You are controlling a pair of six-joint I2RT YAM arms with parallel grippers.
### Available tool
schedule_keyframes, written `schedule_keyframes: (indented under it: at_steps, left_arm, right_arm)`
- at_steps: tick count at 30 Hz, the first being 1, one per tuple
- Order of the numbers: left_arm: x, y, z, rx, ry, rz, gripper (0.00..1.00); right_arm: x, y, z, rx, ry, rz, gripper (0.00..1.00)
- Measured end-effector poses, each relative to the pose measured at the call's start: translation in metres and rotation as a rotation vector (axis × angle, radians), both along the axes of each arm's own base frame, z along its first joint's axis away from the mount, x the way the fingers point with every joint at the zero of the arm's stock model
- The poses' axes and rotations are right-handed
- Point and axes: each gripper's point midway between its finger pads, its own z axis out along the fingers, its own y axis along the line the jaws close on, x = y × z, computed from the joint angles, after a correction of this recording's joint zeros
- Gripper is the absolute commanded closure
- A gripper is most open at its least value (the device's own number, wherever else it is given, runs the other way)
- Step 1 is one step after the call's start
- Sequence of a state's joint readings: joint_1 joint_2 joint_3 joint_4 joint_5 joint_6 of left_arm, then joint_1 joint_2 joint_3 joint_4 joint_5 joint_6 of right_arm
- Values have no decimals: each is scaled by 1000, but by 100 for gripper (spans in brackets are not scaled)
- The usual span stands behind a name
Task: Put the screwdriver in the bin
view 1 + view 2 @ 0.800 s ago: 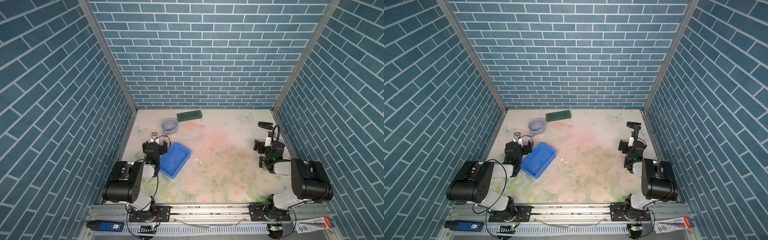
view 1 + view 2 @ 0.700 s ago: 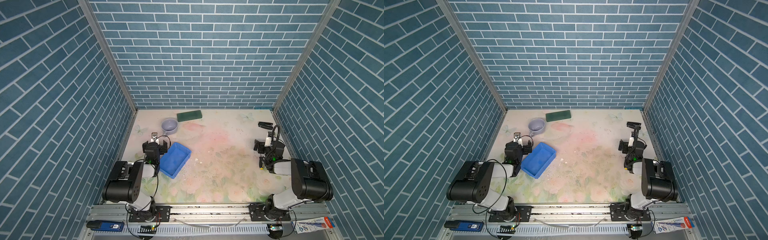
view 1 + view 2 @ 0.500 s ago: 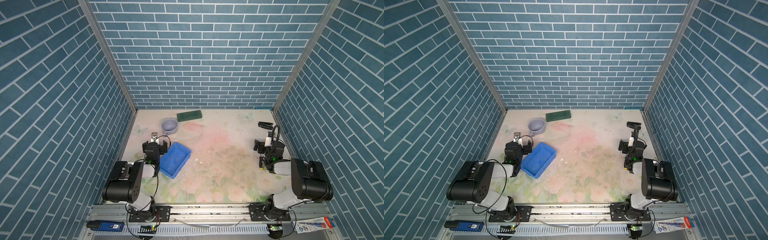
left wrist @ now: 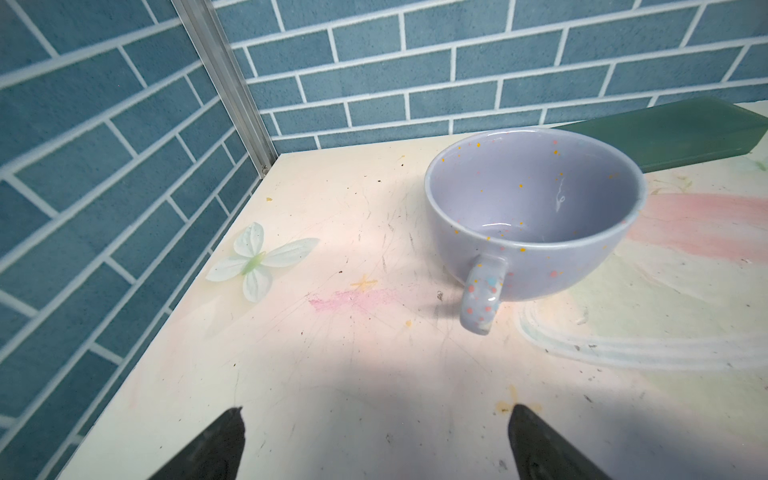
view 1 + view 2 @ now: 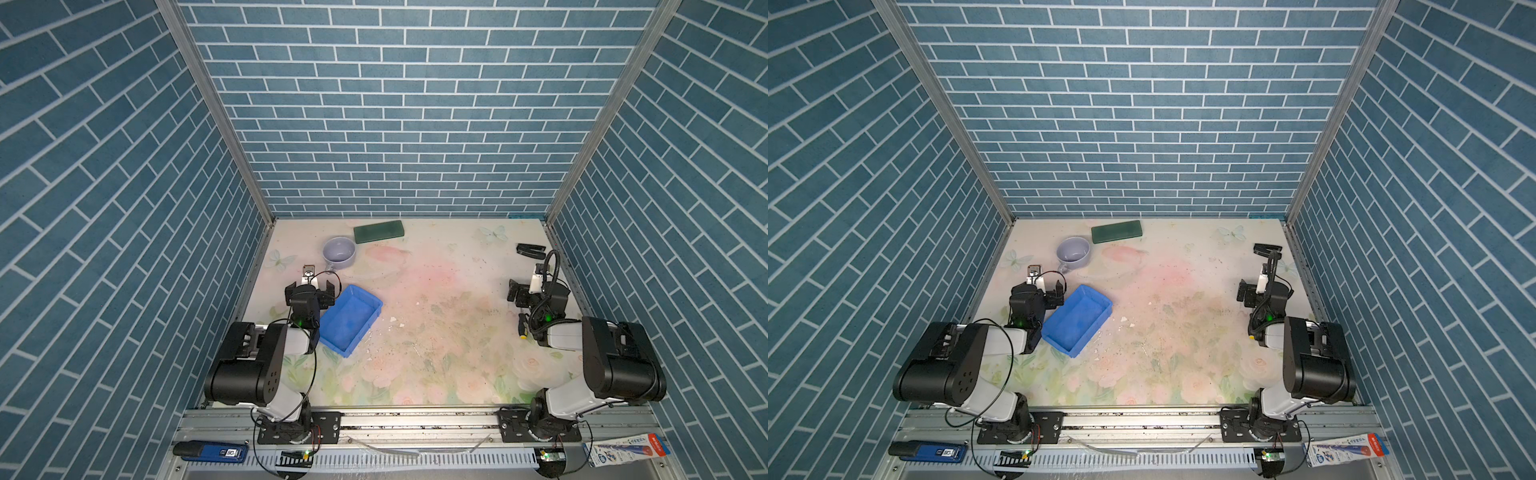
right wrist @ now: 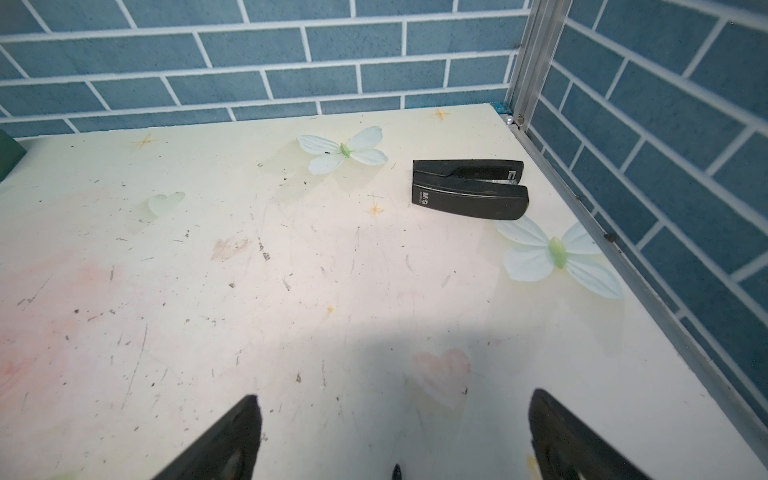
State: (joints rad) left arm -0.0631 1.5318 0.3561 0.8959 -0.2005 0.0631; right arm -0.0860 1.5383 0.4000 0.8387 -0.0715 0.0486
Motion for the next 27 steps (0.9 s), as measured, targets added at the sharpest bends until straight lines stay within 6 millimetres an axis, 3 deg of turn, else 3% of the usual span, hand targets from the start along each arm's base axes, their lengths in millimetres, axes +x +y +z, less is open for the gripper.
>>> schedule_keyframes:
  at_steps: [5, 9, 18, 22, 27]
  left_arm:
    - [0, 0, 0, 0, -1, 0, 0]
    - [0, 0, 5, -1, -14, 0, 0]
    - [-11, -5, 62, 0, -128, -17, 0]
    - [-17, -26, 94, 6, -172, -77, 0]
    - [-24, -83, 124, 20, -188, -243, 0]
  right_arm:
    - [0, -1, 1, -2, -3, -3, 1]
    - [0, -1, 14, -5, -37, -5, 1]
    - [-12, -1, 54, -13, -94, -13, 1]
    - [-24, -2, 67, -7, -63, -27, 1]
    - [-35, -11, 91, 23, -19, -100, 1]
